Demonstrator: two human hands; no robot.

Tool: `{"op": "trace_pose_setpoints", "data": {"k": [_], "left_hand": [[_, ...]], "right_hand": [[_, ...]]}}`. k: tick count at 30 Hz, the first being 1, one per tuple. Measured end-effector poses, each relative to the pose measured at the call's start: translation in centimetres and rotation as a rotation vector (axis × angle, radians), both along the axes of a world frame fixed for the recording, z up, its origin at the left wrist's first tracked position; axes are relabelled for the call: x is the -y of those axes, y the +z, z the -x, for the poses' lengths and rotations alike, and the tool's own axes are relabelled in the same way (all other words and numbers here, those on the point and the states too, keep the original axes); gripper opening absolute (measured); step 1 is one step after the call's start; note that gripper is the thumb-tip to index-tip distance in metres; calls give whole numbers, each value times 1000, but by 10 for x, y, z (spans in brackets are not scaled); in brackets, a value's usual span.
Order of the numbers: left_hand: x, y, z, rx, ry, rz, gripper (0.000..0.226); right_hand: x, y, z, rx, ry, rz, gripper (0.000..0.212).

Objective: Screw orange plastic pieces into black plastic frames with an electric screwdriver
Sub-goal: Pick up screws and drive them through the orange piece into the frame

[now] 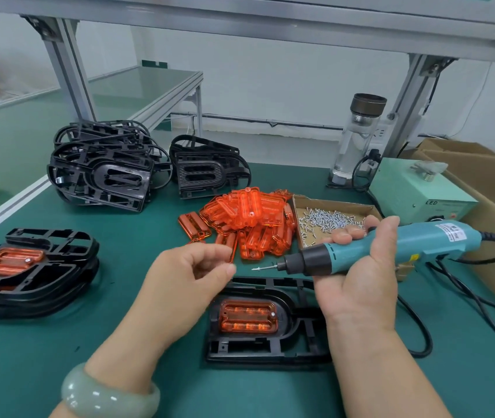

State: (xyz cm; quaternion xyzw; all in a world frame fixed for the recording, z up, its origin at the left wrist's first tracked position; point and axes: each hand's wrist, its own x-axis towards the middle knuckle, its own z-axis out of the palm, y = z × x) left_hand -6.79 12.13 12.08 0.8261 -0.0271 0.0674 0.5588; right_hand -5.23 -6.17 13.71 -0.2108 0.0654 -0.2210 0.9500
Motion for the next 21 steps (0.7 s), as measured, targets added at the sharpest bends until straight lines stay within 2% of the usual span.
{"op": "trace_pose_setpoints", "data": {"k": [3,7,12,21], "left_hand": [[-18,-2,2,-69,-105,-289,22],[-24,-10,4,-161,-244,-477,31],[-21,-17,1,-190,-287,-541,48],[-15,-24,2,-142,-241,-525,37]], "right_hand": [[1,1,0,-2,-1,35,29],[-2,1,0,10,14,122,26],[-8,0,2,18,31,244,23],[-23,-6,3,56,90,379,20]]}}
